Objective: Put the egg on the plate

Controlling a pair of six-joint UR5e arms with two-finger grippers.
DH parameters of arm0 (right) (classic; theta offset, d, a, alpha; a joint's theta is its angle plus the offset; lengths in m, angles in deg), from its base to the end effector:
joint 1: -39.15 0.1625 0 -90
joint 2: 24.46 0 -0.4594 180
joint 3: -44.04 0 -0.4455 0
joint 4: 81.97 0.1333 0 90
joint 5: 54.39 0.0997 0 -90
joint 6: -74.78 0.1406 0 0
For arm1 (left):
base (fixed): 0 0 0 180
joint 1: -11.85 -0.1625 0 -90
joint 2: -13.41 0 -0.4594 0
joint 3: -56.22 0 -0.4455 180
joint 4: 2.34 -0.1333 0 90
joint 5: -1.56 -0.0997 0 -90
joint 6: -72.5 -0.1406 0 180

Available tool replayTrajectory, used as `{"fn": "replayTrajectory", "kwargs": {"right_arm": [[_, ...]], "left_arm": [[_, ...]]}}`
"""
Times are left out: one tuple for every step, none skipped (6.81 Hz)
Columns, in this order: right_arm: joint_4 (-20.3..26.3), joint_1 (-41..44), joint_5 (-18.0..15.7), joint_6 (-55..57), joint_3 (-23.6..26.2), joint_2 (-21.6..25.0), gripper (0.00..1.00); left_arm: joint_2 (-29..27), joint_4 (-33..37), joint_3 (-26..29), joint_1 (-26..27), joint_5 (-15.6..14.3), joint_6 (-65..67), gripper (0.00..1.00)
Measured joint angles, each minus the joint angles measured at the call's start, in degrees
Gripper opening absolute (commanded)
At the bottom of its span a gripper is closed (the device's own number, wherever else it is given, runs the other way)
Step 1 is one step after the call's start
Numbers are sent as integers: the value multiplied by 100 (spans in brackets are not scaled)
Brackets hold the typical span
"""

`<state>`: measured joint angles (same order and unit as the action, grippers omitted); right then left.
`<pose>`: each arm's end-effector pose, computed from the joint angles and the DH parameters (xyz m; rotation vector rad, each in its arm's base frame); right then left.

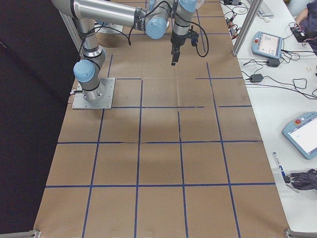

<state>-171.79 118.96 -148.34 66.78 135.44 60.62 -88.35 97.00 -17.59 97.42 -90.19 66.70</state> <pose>0.0216 -0.5783 0.4205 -0.0529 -3.0853 -0.1898 -0.0803 -0.6332 0.4981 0.0393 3.1156 0.1373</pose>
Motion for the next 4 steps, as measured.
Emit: {"fn": "replayTrajectory", "kwargs": {"right_arm": [[0, 0, 0, 0, 0, 0, 100], [0, 0, 0, 0, 0, 0, 100], [0, 0, 0, 0, 0, 0, 100], [0, 0, 0, 0, 0, 0, 100]], "left_arm": [[20, 4, -57, -9, -4, -155, 99], [76, 4, -169, -41, -10, -377, 99], [151, -17, -284, -100, -15, -535, 99], [190, -69, -349, -216, -58, -620, 99]]}}
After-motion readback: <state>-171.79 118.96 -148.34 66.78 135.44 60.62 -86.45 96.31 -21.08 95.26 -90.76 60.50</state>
